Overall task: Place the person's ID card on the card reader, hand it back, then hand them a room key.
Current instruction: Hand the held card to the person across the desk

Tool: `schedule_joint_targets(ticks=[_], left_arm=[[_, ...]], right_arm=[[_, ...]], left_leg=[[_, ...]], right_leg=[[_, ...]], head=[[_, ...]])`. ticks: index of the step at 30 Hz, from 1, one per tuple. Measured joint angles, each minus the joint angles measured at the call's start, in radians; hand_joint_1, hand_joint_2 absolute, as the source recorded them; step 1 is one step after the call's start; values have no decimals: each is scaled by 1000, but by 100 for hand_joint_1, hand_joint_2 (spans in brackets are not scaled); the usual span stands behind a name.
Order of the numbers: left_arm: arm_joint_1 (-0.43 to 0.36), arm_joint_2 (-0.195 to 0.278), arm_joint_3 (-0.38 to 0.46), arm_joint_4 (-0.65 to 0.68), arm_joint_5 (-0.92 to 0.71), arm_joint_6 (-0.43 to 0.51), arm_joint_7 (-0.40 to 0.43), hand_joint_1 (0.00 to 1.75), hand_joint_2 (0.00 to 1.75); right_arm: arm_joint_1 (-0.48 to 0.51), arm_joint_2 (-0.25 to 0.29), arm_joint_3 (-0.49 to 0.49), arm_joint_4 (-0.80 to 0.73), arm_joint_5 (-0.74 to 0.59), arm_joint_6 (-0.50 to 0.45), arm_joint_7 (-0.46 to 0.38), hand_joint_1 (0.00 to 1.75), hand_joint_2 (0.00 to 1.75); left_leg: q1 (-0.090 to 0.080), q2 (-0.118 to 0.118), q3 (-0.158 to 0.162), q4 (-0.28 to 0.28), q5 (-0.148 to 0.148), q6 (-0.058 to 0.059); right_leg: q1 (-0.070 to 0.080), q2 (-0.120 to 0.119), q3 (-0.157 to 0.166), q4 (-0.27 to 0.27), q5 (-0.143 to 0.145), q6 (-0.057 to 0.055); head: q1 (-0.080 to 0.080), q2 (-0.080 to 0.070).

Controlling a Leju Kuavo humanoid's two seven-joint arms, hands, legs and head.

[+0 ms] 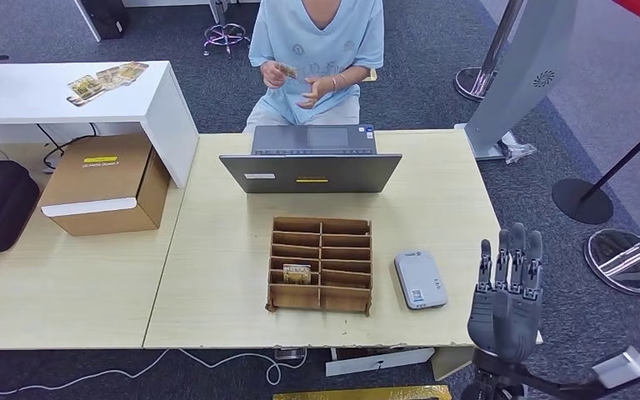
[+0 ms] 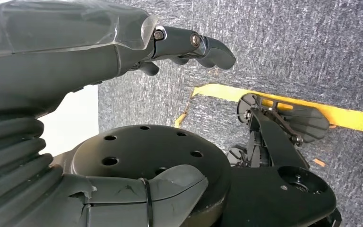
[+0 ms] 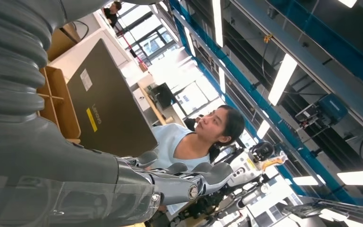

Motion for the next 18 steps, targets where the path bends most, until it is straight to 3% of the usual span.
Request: schedule_joint_targets(ticks=[9,18], left_arm=[[-13,0,-7,0,-42,7,22,0,175],[-20,-1,-8,0,-12,4,29,0,175]], right_arm=[[-16,0,12,-8,56,-63,-36,0,175],[-34,2,13,-36,85,-92,-21,0,175]], left_leg=[[0,0,0,0,0,0],[0,0,0,0,0,0]], right_leg=[[0,0,0,0,0,0],[0,0,0,0,0,0]], head=[[0,0],[0,0]])
